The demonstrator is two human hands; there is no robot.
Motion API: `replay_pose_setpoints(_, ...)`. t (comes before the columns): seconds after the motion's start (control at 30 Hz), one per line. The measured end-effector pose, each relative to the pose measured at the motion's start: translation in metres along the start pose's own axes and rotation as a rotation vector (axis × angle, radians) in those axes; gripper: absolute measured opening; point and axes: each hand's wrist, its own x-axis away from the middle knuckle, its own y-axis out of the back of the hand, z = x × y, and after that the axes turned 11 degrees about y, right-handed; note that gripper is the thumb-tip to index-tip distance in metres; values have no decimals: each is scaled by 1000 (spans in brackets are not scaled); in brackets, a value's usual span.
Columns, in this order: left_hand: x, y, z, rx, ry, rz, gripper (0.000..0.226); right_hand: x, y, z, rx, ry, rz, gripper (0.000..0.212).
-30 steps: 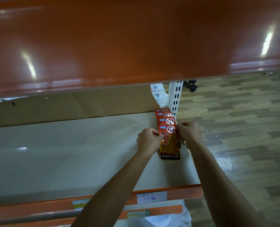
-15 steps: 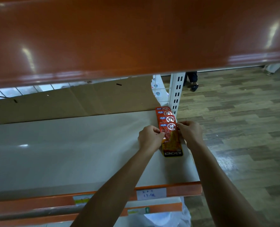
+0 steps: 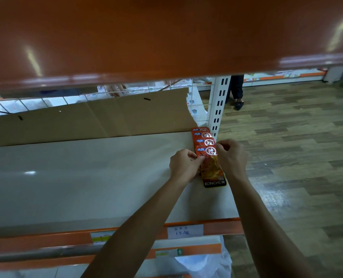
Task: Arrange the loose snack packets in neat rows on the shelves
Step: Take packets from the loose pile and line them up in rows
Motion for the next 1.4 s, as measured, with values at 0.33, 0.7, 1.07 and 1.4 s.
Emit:
replay_pose_setpoints(0.33, 4, 45, 23, -127, -98, -145, 17, 45, -46, 41, 56, 221, 245, 16)
replay_pose_setpoints(0.7, 20, 179, 120, -360, -110, -393, 32, 131, -137, 131, 13, 363, 480, 19)
replay_pose_setpoints(1.07, 67, 366, 262, -427, -22, -607, 37, 274, -257, 266, -10, 538, 624, 27)
replay_pose_setpoints(1.4, 77, 486, 349, -394, 115, -761, 41, 348, -348, 355, -12, 629, 744, 29)
